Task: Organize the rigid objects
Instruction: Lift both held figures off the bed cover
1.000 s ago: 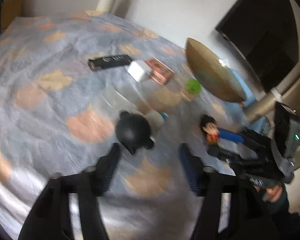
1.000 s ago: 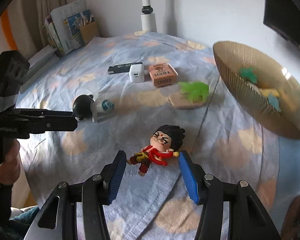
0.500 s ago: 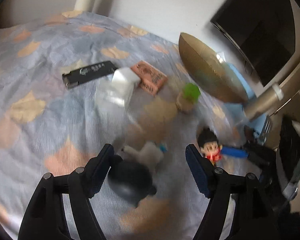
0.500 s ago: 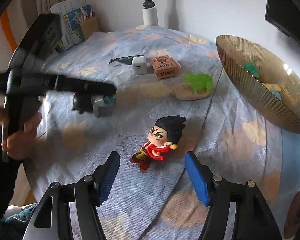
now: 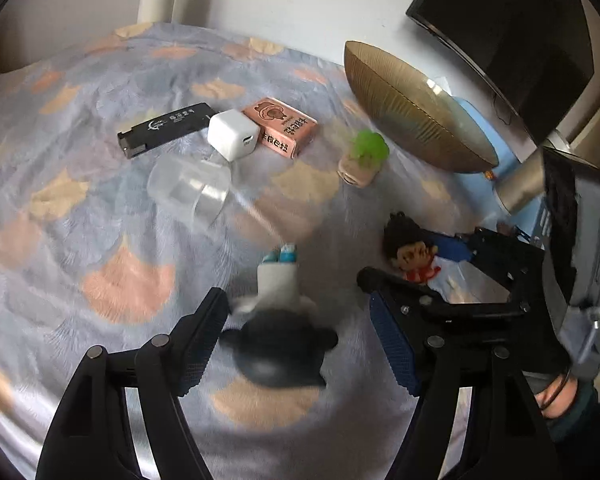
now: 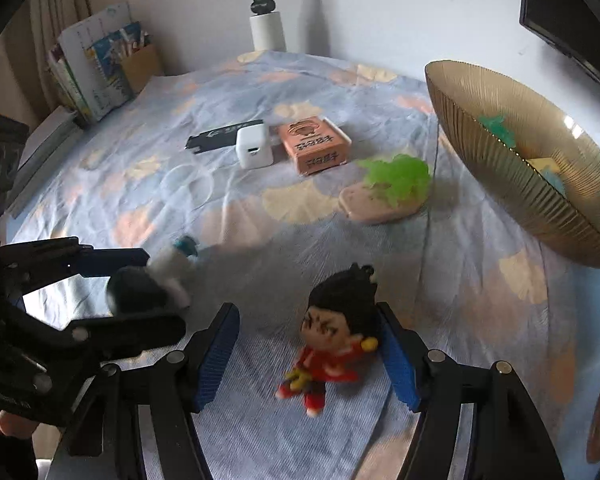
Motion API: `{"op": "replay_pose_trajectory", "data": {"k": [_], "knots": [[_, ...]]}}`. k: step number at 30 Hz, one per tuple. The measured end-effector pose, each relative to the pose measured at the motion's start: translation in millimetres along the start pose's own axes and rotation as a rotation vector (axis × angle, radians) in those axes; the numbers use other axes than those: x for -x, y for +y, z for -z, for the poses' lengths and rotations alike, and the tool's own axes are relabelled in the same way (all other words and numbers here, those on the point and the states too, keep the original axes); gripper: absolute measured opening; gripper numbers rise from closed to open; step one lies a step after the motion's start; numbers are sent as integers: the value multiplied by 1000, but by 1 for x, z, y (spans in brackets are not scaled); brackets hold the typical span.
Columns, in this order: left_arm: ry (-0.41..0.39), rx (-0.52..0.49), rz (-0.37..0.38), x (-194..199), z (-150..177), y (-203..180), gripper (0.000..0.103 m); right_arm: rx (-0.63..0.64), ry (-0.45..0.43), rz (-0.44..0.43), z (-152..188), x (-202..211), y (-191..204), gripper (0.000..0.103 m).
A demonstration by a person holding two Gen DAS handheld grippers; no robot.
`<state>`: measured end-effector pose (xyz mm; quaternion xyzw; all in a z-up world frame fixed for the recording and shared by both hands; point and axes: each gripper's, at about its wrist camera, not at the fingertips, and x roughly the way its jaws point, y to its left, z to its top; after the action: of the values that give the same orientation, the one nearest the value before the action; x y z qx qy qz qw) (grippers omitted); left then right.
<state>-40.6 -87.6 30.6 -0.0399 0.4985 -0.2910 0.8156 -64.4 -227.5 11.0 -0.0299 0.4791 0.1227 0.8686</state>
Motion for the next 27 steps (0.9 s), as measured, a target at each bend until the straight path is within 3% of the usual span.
{"op": "replay_pose_trajectory", "data": {"k": [1, 2, 3, 8, 11, 12, 13, 16, 19, 20, 22, 24, 27], "knots": [[-8, -12, -32, -2, -1, -2, 51, 6, -4, 22, -1, 0, 0, 51], [-14, -24, -63, -2, 0, -5, 44, 28, -4, 55, -1, 0, 1, 38], [-20, -33, -91, -2, 1, -7, 38, 44, -8, 67, 0, 2, 1, 32], [-68, -47, -147, 9, 18, -17, 37, 108, -18, 24, 16, 12, 1, 32], [-123, -14, -106, 23, 26, -14, 34, 145, -19, 8, 36, 27, 6, 32], [-150, 1, -82, 28, 26, -12, 19, 135, -21, -10, 43, 33, 5, 32], [-167, 22, -62, 33, 25, -10, 19, 122, -24, -19, 47, 37, 2, 32], [-197, 51, -45, 42, 17, -9, 19, 105, -44, 5, 52, 46, -8, 32], [-171, 90, -13, 41, 12, -3, 22, 78, -73, 23, 49, 56, -20, 32], [-144, 120, 8, 39, 13, 2, 28, 67, -79, 29, 48, 57, -25, 32], [-108, 153, -8, 34, 18, 10, 49, 53, -80, 33, 49, 60, -30, 32], [-116, 160, -29, 31, 23, 10, 56, 44, -72, 22, 53, 59, -34, 32], [-96, 145, -35, 21, 22, 3, 56, 36, -53, 4, 60, 53, -36, 32]]}}
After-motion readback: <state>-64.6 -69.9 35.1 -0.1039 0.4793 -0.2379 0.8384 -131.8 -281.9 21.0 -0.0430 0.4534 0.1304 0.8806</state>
